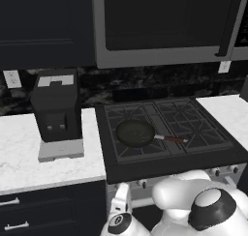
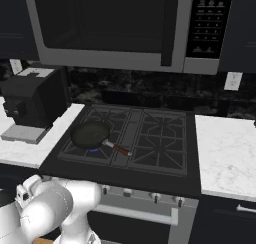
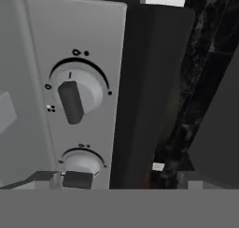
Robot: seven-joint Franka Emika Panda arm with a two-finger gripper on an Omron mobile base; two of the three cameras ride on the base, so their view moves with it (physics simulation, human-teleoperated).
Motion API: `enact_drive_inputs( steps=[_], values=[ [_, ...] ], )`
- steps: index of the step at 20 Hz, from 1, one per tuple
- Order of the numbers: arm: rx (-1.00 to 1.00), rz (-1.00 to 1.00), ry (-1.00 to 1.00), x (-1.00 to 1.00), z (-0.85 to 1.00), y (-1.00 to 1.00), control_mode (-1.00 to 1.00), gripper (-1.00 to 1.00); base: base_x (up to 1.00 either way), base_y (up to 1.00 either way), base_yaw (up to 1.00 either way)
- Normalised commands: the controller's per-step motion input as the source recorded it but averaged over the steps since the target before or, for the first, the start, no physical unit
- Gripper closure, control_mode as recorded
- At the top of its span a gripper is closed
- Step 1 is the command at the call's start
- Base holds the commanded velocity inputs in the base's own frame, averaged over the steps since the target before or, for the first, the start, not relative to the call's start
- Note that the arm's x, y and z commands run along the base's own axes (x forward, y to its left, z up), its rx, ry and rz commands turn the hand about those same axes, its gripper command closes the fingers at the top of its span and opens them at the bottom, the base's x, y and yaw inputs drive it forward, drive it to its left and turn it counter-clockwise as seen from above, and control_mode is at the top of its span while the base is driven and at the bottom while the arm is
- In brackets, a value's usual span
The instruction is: Turn off the front left burner of the stove.
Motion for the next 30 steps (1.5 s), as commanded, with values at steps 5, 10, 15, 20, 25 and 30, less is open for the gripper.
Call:
enact_drive_inputs(
  steps=[5,10,15,20,25,30],
  values=[
    [0.01,0.0,-0.13,0.03,-0.1,0.06,-1.0,-1.0,0.0,0.0,0.0],
    [-0.01,0.0,-0.02,0.13,0.0,0.24,-1.0,-1.0,0.0,0.0,0.0],
    [0.0,0.0,0.0,0.37,0.0,0.14,-1.0,-1.0,0.0,0.0,0.0],
    [0.0,0.0,0.0,0.14,-0.04,-0.05,-1.0,-1.0,0.0,0.0,0.0],
    [0.0,0.01,0.0,0.07,-0.3,-0.02,-1.0,-1.0,0.0,0.0,0.0],
    [0.0,0.03,0.0,0.0,-0.29,0.0,-1.0,-1.0,0.0,0.0,0.0]
  ],
)
